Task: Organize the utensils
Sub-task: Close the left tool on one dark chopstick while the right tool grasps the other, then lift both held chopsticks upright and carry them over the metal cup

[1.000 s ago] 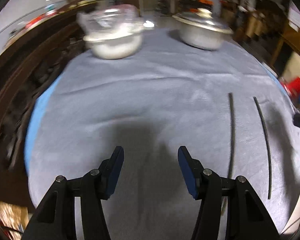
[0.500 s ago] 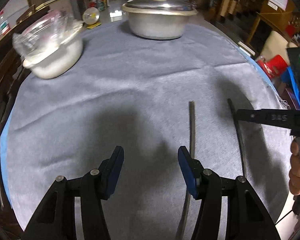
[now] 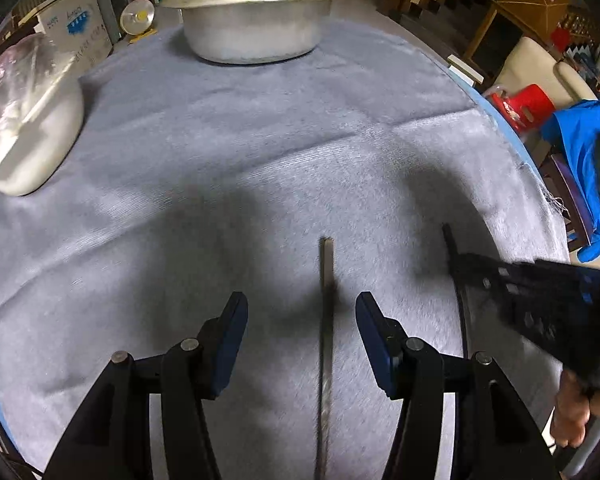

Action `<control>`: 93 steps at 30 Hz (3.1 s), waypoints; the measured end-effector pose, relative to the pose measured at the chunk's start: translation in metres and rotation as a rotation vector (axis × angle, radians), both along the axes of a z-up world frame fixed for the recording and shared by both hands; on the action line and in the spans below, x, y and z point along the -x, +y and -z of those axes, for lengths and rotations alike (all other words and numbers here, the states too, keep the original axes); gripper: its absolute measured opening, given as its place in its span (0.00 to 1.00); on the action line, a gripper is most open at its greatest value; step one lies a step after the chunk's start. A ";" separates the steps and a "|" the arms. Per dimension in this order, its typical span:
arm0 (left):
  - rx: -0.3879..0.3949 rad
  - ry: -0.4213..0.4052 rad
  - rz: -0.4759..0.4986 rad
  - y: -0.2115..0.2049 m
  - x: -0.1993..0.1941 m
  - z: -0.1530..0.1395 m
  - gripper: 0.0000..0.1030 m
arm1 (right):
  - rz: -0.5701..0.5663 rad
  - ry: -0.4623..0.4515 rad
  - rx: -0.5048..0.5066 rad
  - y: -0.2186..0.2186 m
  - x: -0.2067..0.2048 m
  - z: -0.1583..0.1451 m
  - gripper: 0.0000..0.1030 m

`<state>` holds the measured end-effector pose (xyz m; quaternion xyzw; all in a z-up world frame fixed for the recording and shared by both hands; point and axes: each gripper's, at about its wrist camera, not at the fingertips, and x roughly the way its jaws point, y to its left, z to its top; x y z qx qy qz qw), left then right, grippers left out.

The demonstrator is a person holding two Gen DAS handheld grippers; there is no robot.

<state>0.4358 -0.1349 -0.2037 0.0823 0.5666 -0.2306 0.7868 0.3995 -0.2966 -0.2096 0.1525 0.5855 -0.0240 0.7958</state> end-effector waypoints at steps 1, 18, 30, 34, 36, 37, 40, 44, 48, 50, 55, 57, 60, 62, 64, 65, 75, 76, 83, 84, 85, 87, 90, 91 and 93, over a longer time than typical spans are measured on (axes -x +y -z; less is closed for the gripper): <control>-0.007 0.003 0.001 -0.001 -0.002 0.002 0.55 | -0.003 0.002 -0.002 -0.002 0.003 0.000 0.08; -0.008 0.025 -0.041 -0.008 -0.012 0.015 0.06 | -0.022 -0.020 -0.024 -0.010 0.007 0.001 0.07; 0.105 -0.059 -0.287 0.081 0.025 -0.014 0.05 | -0.020 -0.182 -0.096 -0.014 0.050 -0.037 0.07; 0.128 -0.116 -0.352 0.110 0.042 -0.036 0.05 | -0.013 -0.262 -0.105 -0.015 0.073 -0.055 0.07; 0.147 -0.155 -0.372 0.126 0.057 -0.051 0.05 | -0.012 -0.300 -0.112 -0.012 0.082 -0.064 0.07; 0.158 -0.165 -0.376 0.131 0.060 -0.057 0.05 | -0.012 -0.311 -0.111 -0.012 0.084 -0.068 0.07; 0.203 -0.211 -0.383 0.153 0.085 -0.084 0.05 | -0.019 -0.375 -0.089 -0.006 0.102 -0.086 0.07; 0.244 -0.281 -0.391 0.169 0.117 -0.113 0.05 | -0.017 -0.471 -0.063 0.001 0.134 -0.112 0.07; 0.285 -0.356 -0.416 0.184 0.151 -0.134 0.05 | -0.002 -0.558 -0.026 0.007 0.164 -0.129 0.07; 0.316 -0.383 -0.431 0.190 0.168 -0.139 0.05 | 0.007 -0.617 0.000 0.011 0.184 -0.138 0.07; 0.355 -0.449 -0.470 0.197 0.209 -0.146 0.05 | 0.028 -0.705 0.047 0.018 0.223 -0.153 0.07; 0.370 -0.491 -0.487 0.197 0.227 -0.150 0.05 | 0.036 -0.737 0.070 0.022 0.239 -0.158 0.07; 0.410 -0.539 -0.505 0.196 0.246 -0.157 0.05 | 0.042 -0.780 0.087 0.025 0.260 -0.167 0.07; 0.432 -0.576 -0.515 0.196 0.258 -0.163 0.05 | 0.044 -0.803 0.095 0.027 0.273 -0.173 0.07; 0.457 -0.601 -0.518 0.196 0.268 -0.170 0.05 | 0.043 -0.825 0.105 0.029 0.284 -0.181 0.07; 0.475 -0.618 -0.519 0.196 0.274 -0.175 0.05 | 0.043 -0.837 0.113 0.030 0.289 -0.184 0.07; 0.488 -0.704 -0.512 0.181 0.298 -0.197 0.05 | 0.021 -0.881 0.117 0.033 0.316 -0.198 0.07; 0.488 -0.705 -0.512 0.180 0.299 -0.198 0.05 | 0.020 -0.884 0.114 0.033 0.318 -0.198 0.07; 0.485 -0.716 -0.514 0.174 0.300 -0.200 0.05 | 0.008 -0.934 0.113 0.032 0.335 -0.215 0.07; 0.481 -0.719 -0.512 0.174 0.300 -0.200 0.05 | 0.006 -0.943 0.118 0.033 0.337 -0.218 0.07; 0.473 -0.721 -0.511 0.171 0.300 -0.200 0.05 | 0.005 -0.950 0.126 0.034 0.340 -0.219 0.07; 0.451 -0.714 -0.508 0.165 0.298 -0.200 0.05 | 0.001 -0.967 0.142 0.036 0.344 -0.223 0.07; 0.430 -0.711 -0.507 0.156 0.296 -0.200 0.05 | 0.001 -0.975 0.146 0.036 0.347 -0.227 0.07; 0.429 -0.709 -0.507 0.154 0.295 -0.201 0.05 | 0.002 -0.974 0.140 0.035 0.346 -0.228 0.07; 0.427 -0.710 -0.508 0.150 0.295 -0.201 0.05 | 0.006 -0.967 0.134 0.035 0.346 -0.231 0.07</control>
